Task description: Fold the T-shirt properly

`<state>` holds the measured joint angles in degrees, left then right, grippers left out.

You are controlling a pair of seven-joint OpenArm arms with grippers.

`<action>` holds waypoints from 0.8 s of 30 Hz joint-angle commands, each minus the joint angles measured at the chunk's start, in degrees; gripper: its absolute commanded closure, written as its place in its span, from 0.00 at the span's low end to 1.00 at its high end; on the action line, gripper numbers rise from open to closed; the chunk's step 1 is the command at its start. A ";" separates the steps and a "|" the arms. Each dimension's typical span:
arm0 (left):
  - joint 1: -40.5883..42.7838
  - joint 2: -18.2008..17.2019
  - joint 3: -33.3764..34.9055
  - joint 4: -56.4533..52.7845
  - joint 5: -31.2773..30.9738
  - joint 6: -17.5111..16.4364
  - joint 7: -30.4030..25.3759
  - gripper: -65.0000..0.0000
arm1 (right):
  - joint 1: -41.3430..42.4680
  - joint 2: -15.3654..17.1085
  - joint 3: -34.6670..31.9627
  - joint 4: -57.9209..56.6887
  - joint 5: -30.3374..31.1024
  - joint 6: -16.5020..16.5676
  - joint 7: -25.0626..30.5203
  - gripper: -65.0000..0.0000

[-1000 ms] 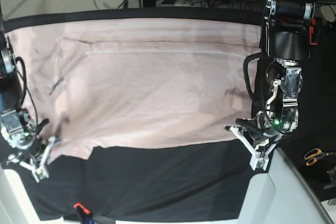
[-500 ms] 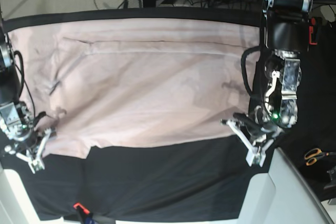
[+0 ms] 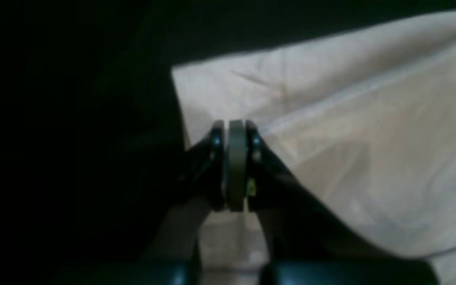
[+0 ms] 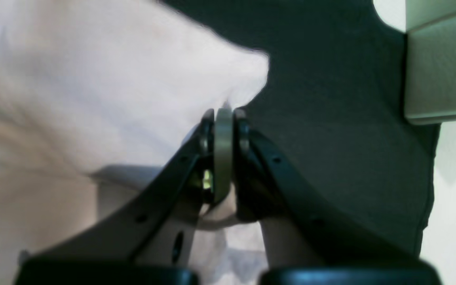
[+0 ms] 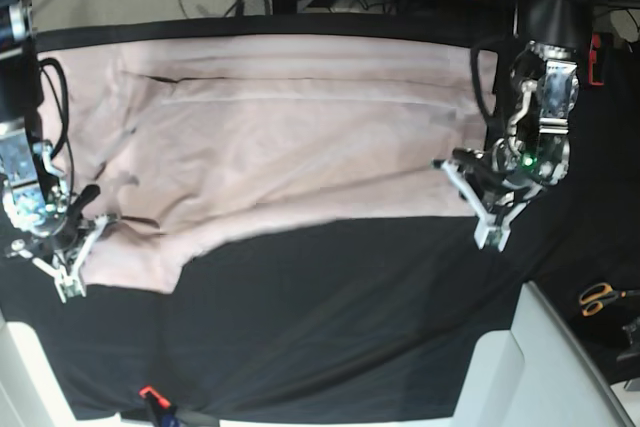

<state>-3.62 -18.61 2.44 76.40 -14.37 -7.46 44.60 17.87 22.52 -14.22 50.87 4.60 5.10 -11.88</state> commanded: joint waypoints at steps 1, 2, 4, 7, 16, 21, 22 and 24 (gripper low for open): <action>-0.65 -0.69 -0.11 1.09 0.09 0.39 -0.86 1.00 | 0.29 1.17 1.25 2.36 0.01 -0.58 -0.56 0.99; -0.21 -1.21 -0.02 1.09 0.09 0.39 -0.95 1.00 | -0.68 1.08 1.95 3.77 0.19 -0.58 -2.32 0.99; 0.94 -1.92 -0.02 1.09 0.09 0.39 -1.04 1.00 | -2.97 0.38 3.36 6.23 0.19 -0.58 -4.69 0.99; 1.55 -2.18 -0.37 1.09 0.09 0.39 -1.04 1.00 | -5.96 -1.20 6.26 10.01 0.10 -0.58 -6.19 0.98; 2.17 -1.83 -0.11 1.09 0.17 0.39 -1.13 1.00 | -7.27 -3.84 13.73 19.85 0.19 -0.58 -18.76 0.41; 2.17 -1.83 -0.46 1.09 0.17 0.39 -1.13 1.00 | 1.08 -3.31 13.73 10.53 0.01 2.76 -15.33 0.39; 2.17 -1.83 -0.55 1.09 0.17 0.39 -1.21 1.00 | 4.86 -3.49 13.82 4.73 0.01 5.05 -15.15 0.40; 2.17 -1.83 -0.55 1.09 0.17 0.39 -1.21 1.00 | 10.31 -3.58 14.00 -5.73 0.01 8.39 -12.52 0.40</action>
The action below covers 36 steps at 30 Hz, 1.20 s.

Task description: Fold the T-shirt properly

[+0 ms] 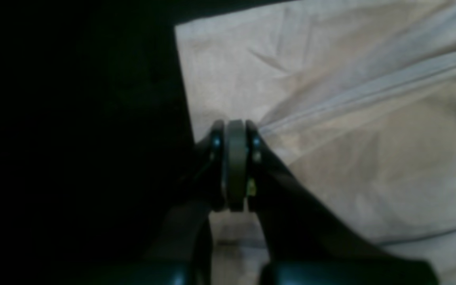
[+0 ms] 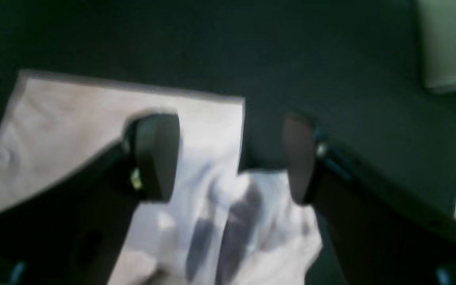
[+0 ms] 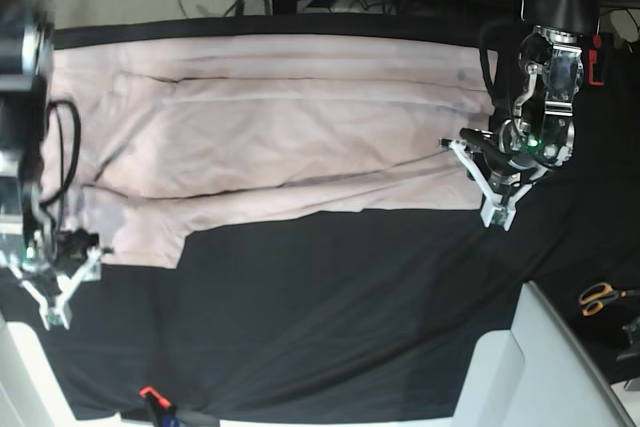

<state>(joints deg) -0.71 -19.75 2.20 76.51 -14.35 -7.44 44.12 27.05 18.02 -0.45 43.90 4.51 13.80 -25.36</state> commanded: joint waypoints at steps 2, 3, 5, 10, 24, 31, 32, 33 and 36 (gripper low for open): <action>-0.74 -0.69 -0.31 0.98 0.06 0.37 -0.73 1.00 | 5.35 1.10 0.05 -8.43 0.10 0.22 7.30 0.40; -0.74 -0.69 -0.31 0.98 0.06 0.37 -0.73 1.00 | 7.28 1.19 -0.04 -13.70 0.10 -0.31 10.64 0.40; -0.65 -0.69 -0.31 0.98 0.06 0.37 -0.73 1.00 | 10.62 1.19 -0.21 -21.97 0.01 -0.48 15.47 0.39; -0.65 -0.78 -0.31 0.98 0.06 0.37 -0.73 1.00 | 13.96 1.19 -0.21 -33.75 0.01 -0.48 22.07 0.39; -0.65 -1.04 -0.31 0.90 0.06 0.37 -0.73 1.00 | 11.77 0.66 -0.65 -33.13 0.01 0.04 22.51 0.74; -0.74 -0.87 -0.31 0.90 0.06 0.37 -0.73 1.00 | 11.33 0.84 -7.60 -26.45 0.01 -0.13 22.33 1.00; -0.83 -0.87 -0.31 0.90 0.06 0.37 -0.73 1.00 | 11.33 0.84 -8.21 -25.75 0.01 -0.31 22.24 1.00; -0.92 -0.87 -0.31 0.90 0.06 0.37 -0.73 1.00 | 11.41 0.84 -8.65 -25.22 0.01 -0.31 22.16 1.00; -1.18 -0.87 -0.31 0.90 0.06 0.37 -0.73 1.00 | 11.68 0.84 -9.00 -25.22 0.10 -0.66 22.16 0.98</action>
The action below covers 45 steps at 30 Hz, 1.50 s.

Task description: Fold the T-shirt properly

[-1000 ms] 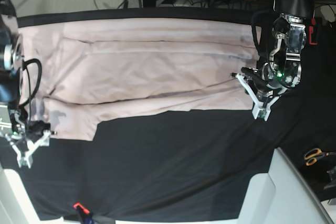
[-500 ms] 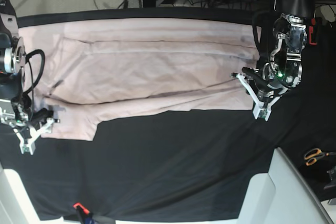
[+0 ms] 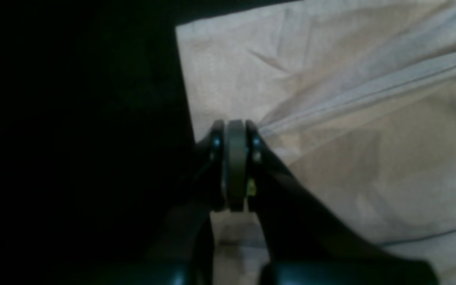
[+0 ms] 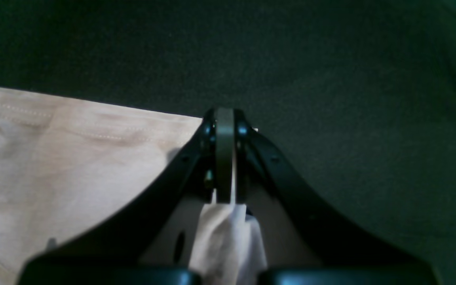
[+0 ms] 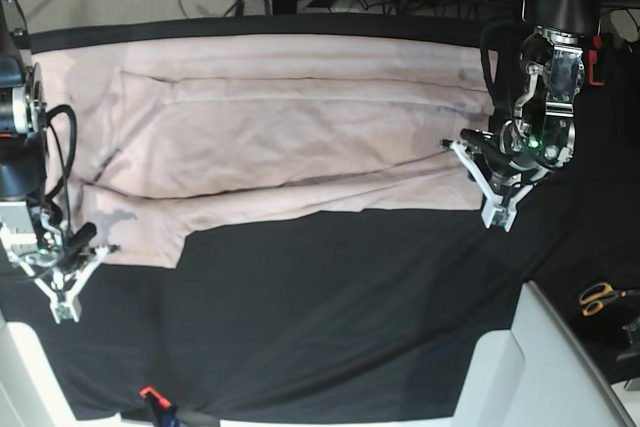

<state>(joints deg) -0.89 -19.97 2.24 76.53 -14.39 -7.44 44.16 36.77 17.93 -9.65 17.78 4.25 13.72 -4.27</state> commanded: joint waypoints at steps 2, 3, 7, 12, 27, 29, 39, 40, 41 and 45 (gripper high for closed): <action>-1.00 -0.65 -0.35 0.87 0.11 0.37 -0.78 1.00 | 1.95 0.92 0.29 0.90 0.63 -2.95 1.06 0.90; -1.00 -0.65 -0.35 0.87 0.11 0.37 -0.78 1.00 | 1.86 0.92 0.38 0.81 0.63 -4.88 1.06 0.78; -1.00 -0.74 -0.35 0.87 0.11 0.37 -0.78 1.00 | 1.34 0.92 0.46 -0.59 0.80 -6.29 1.06 0.26; -0.92 -0.82 -0.35 0.79 0.11 0.37 -0.78 1.00 | 1.16 0.92 2.49 -4.29 5.29 -5.85 1.33 0.16; -0.57 -0.82 -0.35 0.87 0.11 0.37 -0.60 1.00 | -0.77 -0.22 2.31 -6.13 5.29 -4.97 1.15 0.21; -0.57 -0.82 -0.35 0.87 0.11 0.37 -0.60 1.00 | -0.86 -0.31 2.31 -6.13 5.29 -4.35 1.15 0.21; -0.57 -0.82 -0.35 0.87 0.11 0.37 -0.60 1.00 | -0.86 -0.40 2.31 -5.78 5.29 -2.42 1.15 0.61; -0.57 -0.82 -0.35 0.87 0.11 0.37 -0.60 1.00 | -0.86 -0.40 2.22 -5.69 5.29 -2.42 1.15 0.68; -0.57 -0.82 -0.35 0.87 0.11 0.37 -0.60 1.00 | -0.86 -0.40 2.22 -5.69 5.29 -2.42 1.15 0.75; -0.74 -0.82 -0.35 0.87 0.11 0.37 -0.51 1.00 | -0.51 -0.40 2.13 -5.43 5.29 -2.42 1.24 0.93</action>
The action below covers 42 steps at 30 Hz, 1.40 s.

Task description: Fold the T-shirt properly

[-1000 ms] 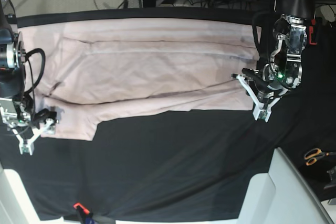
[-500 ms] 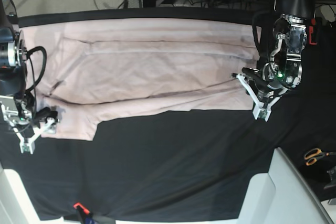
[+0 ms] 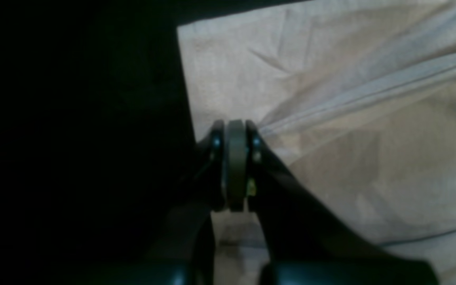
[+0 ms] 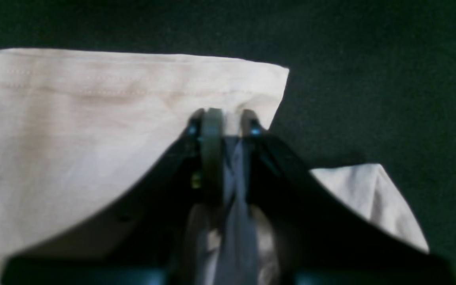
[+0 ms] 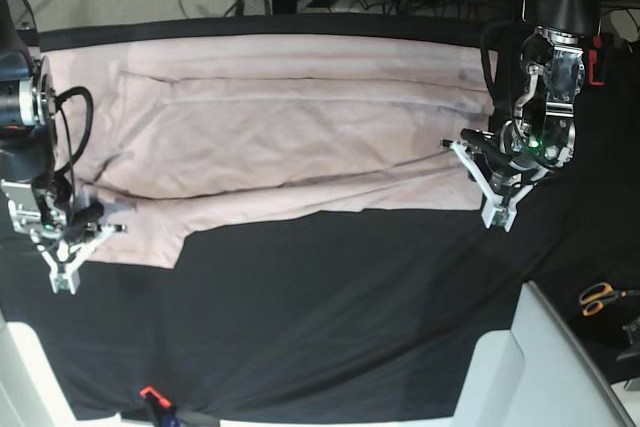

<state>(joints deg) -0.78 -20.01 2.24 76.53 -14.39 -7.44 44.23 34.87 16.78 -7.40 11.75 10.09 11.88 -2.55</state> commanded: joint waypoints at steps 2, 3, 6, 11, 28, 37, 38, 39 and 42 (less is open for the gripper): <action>-1.03 -0.78 -0.35 0.87 0.11 0.37 -0.58 1.00 | 1.48 0.85 -0.12 2.27 -0.64 -0.58 -0.57 0.96; -1.03 -0.78 -0.35 0.87 0.11 0.37 -0.58 1.00 | 1.48 0.94 -0.12 3.42 -0.64 -0.58 -0.57 0.97; -1.11 -0.78 -0.44 0.87 0.11 0.37 -0.49 1.00 | 1.22 1.11 -0.12 7.46 -0.64 -0.49 -0.84 0.97; -1.38 -0.78 -0.53 1.05 0.11 0.37 -0.40 1.00 | 1.48 1.20 -0.21 15.99 -0.72 -0.49 -8.84 0.97; -11.14 -0.69 -0.44 2.54 0.11 0.37 2.94 1.00 | 1.30 0.68 -2.58 27.86 -0.72 6.19 -8.66 0.96; -11.75 -0.43 -0.44 2.54 0.11 0.37 2.94 1.00 | 3.24 0.06 -16.21 19.94 -0.72 5.92 3.47 0.96; -11.66 -0.43 -0.44 2.54 0.11 0.37 2.94 1.00 | 4.03 -0.47 -16.03 17.48 -0.72 5.92 4.70 0.96; -11.58 -0.43 -0.44 2.54 0.11 0.37 2.94 1.00 | 5.00 -0.73 -15.85 15.02 -0.72 5.92 5.84 0.96; -11.84 -0.61 -0.44 2.46 0.11 0.37 2.94 1.00 | 7.54 -0.91 -15.77 7.46 -0.72 5.92 9.89 0.96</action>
<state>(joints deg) -11.27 -19.90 2.13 78.02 -14.35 -7.44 47.94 40.42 15.68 -23.46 18.46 8.95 18.06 6.33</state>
